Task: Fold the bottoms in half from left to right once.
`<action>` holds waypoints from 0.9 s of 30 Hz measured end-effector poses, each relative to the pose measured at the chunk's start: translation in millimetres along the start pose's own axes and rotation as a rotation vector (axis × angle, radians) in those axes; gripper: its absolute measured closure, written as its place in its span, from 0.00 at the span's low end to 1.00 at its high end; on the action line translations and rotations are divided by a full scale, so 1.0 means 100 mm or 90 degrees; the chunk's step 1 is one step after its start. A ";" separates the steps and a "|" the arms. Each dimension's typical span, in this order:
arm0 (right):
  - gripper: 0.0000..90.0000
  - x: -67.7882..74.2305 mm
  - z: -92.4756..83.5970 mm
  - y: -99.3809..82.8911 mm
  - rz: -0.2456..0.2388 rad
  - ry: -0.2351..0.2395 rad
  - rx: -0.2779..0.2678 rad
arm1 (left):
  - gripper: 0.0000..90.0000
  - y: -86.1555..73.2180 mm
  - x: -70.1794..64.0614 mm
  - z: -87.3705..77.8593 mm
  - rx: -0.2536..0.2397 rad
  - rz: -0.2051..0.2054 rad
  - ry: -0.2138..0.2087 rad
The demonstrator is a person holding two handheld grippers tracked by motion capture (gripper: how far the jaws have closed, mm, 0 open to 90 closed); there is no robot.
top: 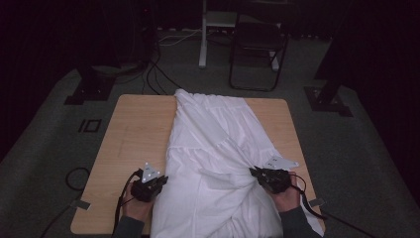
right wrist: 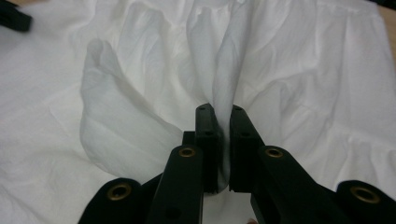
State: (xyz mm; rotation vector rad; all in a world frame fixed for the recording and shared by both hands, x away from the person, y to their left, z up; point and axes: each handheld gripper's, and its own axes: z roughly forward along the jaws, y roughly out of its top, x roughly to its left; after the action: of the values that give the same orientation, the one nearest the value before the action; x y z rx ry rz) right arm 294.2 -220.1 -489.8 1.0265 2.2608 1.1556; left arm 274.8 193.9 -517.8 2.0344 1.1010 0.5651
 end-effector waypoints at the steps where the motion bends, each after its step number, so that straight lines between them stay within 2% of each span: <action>1: 0.94 -0.01 -0.03 0.01 0.004 0.001 -0.006 | 0.98 0.05 0.00 -0.10 -0.020 -0.006 0.013; 2: 0.94 -0.03 -0.05 0.02 0.008 0.003 -0.012 | 0.99 0.12 0.00 -0.22 -0.043 -0.008 0.027; 4: 0.95 -0.05 -0.12 0.04 0.007 0.001 -0.026 | 0.99 0.22 -0.03 -0.37 -0.071 -0.008 0.032; 5: 0.95 -0.06 -0.18 0.06 0.003 -0.009 -0.036 | 0.98 0.28 -0.05 -0.43 -0.083 -0.005 0.025; 7: 0.95 -0.12 -0.36 0.11 0.011 -0.032 -0.085 | 0.95 0.39 -0.14 -0.46 -0.086 0.007 0.012; 9: 0.95 -0.23 -0.56 0.13 0.036 -0.077 -0.128 | 0.73 0.46 -0.25 -0.38 -0.084 0.025 0.004; 10: 0.95 -0.30 -0.62 0.13 0.042 -0.105 -0.136 | 0.68 0.47 -0.34 -0.27 -0.072 0.038 -0.001; 11: 0.95 -0.41 -0.64 0.09 0.043 -0.134 -0.116 | 0.64 0.47 -0.38 -0.21 -0.063 0.045 -0.007; 12: 0.94 -0.49 -0.63 0.05 0.048 -0.142 -0.097 | 0.61 0.45 -0.46 -0.10 -0.054 0.052 -0.024; 14: 0.94 -0.68 -0.50 -0.15 0.078 -0.132 -0.050 | 0.61 0.40 -0.58 0.10 -0.038 0.071 -0.062; 15: 0.94 -0.73 -0.42 -0.25 0.079 -0.129 -0.027 | 0.61 0.36 -0.64 0.21 -0.021 0.074 -0.077; 17: 0.93 -0.80 -0.26 -0.42 0.080 -0.129 0.018 | 0.62 0.30 -0.73 0.40 0.022 0.089 -0.090; 19: 0.93 -0.87 -0.09 -0.61 0.093 -0.117 0.055 | 0.65 0.20 -0.80 0.63 0.079 0.122 -0.074; 20: 0.92 -0.90 -0.03 -0.67 0.103 -0.109 0.070 | 0.67 0.17 -0.80 0.69 0.094 0.126 -0.070; 21: 0.92 -0.91 0.00 -0.71 0.108 -0.107 0.080 | 0.67 0.15 -0.77 0.74 0.081 0.110 -0.084; 22: 0.92 -0.91 0.06 -0.76 0.113 -0.104 0.090 | 0.68 0.16 -0.74 0.75 0.084 0.101 -0.090; 23: 0.92 -0.91 0.09 -0.78 0.114 -0.101 0.095 | 0.68 0.18 -0.70 0.76 0.088 0.093 -0.081; 24: 0.91 -0.90 0.14 -0.80 0.112 -0.099 0.105 | 0.68 0.19 -0.68 0.77 0.090 0.099 -0.064; 25: 0.91 -0.90 0.15 -0.79 0.110 -0.097 0.101 | 0.69 0.20 -0.65 0.78 0.087 0.113 -0.055; 27: 0.91 -0.90 0.20 -0.75 0.115 -0.090 0.107 | 0.69 0.22 -0.55 0.82 0.082 0.113 -0.042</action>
State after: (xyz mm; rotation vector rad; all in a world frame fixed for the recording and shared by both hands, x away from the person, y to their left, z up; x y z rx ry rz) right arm 332.9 -307.3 -560.5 1.3575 2.2184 0.9405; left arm 311.8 106.5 -553.9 2.2620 0.9458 0.5221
